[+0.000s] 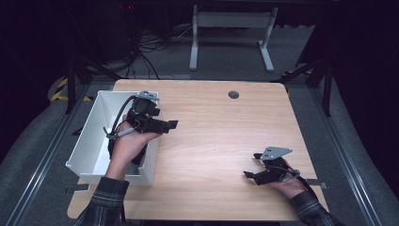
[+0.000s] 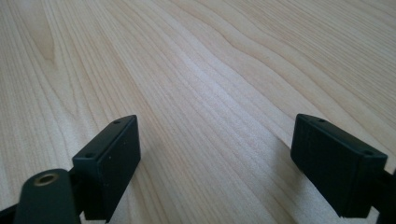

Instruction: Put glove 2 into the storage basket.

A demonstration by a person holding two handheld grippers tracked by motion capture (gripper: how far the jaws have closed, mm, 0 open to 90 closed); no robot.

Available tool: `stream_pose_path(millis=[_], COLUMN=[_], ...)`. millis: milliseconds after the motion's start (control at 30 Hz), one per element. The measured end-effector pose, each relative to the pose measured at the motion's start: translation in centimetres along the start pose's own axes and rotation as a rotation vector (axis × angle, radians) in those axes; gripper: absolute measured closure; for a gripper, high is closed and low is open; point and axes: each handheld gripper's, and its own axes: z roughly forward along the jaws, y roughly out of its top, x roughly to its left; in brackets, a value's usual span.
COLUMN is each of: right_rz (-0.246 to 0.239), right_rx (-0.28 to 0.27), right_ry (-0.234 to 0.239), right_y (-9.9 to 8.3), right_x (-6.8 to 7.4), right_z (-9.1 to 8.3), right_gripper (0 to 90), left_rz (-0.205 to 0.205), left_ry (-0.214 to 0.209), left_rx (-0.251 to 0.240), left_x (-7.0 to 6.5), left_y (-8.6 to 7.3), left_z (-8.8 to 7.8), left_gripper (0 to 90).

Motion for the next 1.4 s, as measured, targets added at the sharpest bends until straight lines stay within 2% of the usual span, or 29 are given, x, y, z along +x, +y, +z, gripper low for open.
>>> stream_pose_path(millis=[567, 900, 1400], right_rz=[-0.003, -0.004, -0.005], right_rx=[0.002, 0.002, 0.003], right_ry=[0.004, 0.005, 0.007], right_y=[0.0, 0.0, 0.0], right_x=[0.0, 0.0, 0.0], right_z=[0.0, 0.0, 0.0], right_gripper=[15.7, 15.6, 15.4], left_rz=[0.072, 0.094, 0.112], left_ry=[-0.063, -0.073, -0.085], left_rx=[0.032, 0.067, 0.083], left_x=[-4.5, -6.0, -7.7], left_y=[0.5, -0.2, -1.7], left_z=[4.5, 7.3, 10.0], left_gripper=[16.4, 15.6, 15.4])
